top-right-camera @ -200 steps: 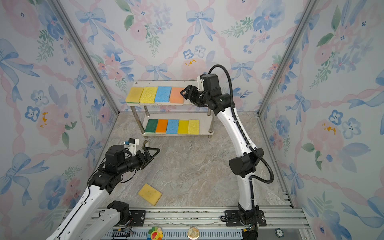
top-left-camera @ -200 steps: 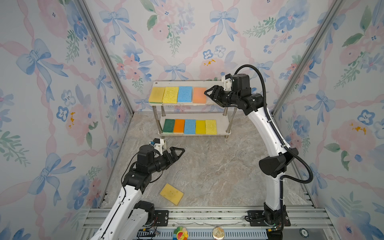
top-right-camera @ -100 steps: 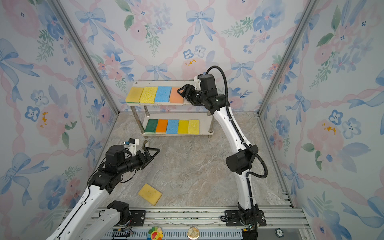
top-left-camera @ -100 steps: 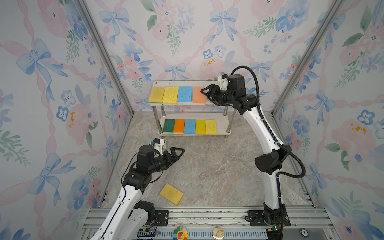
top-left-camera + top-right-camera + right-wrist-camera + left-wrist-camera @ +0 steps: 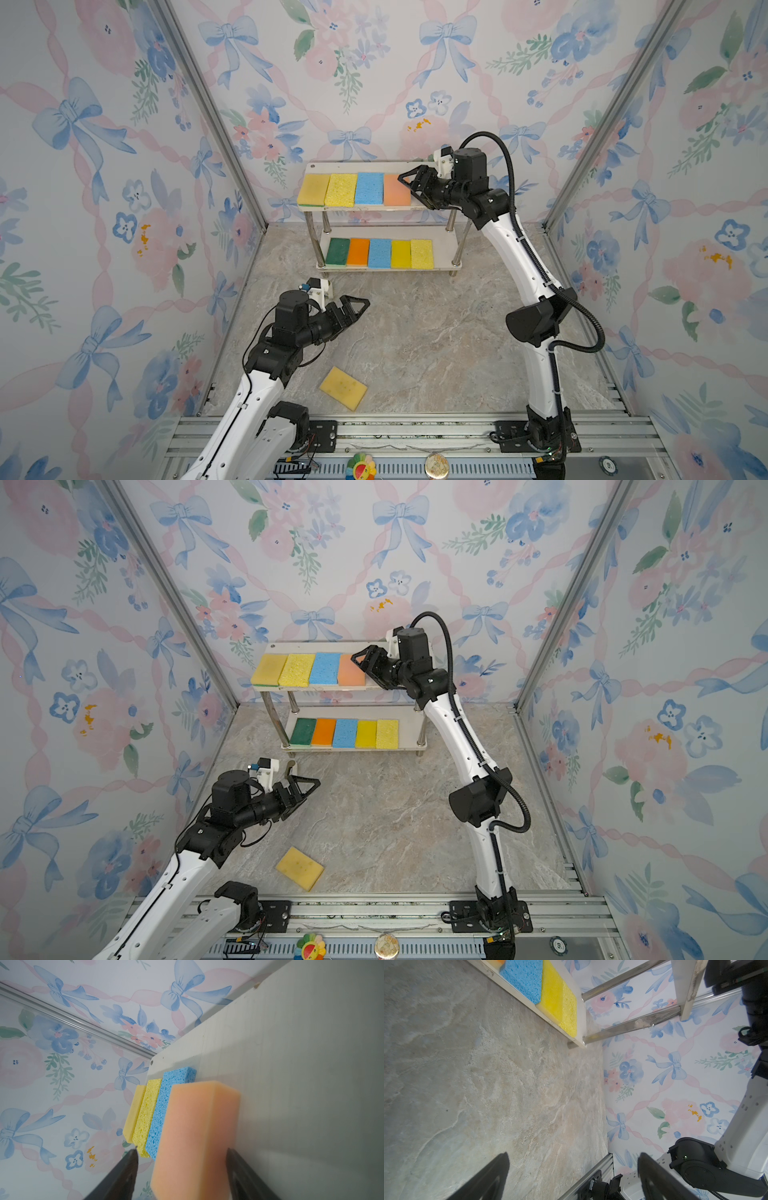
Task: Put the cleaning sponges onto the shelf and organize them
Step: 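Press the pink-orange sponge flush against the blue sponge with the right gripper, then withdraw the right gripper from the top shelf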
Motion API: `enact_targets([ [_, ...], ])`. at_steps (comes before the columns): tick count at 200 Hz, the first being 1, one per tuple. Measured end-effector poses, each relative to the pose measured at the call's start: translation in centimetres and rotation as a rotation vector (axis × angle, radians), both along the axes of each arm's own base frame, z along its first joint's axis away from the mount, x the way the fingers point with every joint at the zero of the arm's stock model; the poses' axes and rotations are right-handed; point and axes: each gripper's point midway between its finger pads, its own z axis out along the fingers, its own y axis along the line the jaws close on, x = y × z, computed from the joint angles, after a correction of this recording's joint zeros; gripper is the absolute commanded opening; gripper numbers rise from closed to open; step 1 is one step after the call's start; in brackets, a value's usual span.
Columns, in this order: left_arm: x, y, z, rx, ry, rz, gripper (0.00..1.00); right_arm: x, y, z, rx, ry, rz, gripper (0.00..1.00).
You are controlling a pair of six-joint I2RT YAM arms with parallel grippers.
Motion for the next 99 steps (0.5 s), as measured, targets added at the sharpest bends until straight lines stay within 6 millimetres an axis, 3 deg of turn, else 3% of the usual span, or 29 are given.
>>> enact_targets([
  [99, 0.07, 0.12, 0.0, 0.0, 0.0, 0.005, 0.98, 0.17, -0.16, 0.13, -0.008, -0.013, -0.029, 0.7],
])
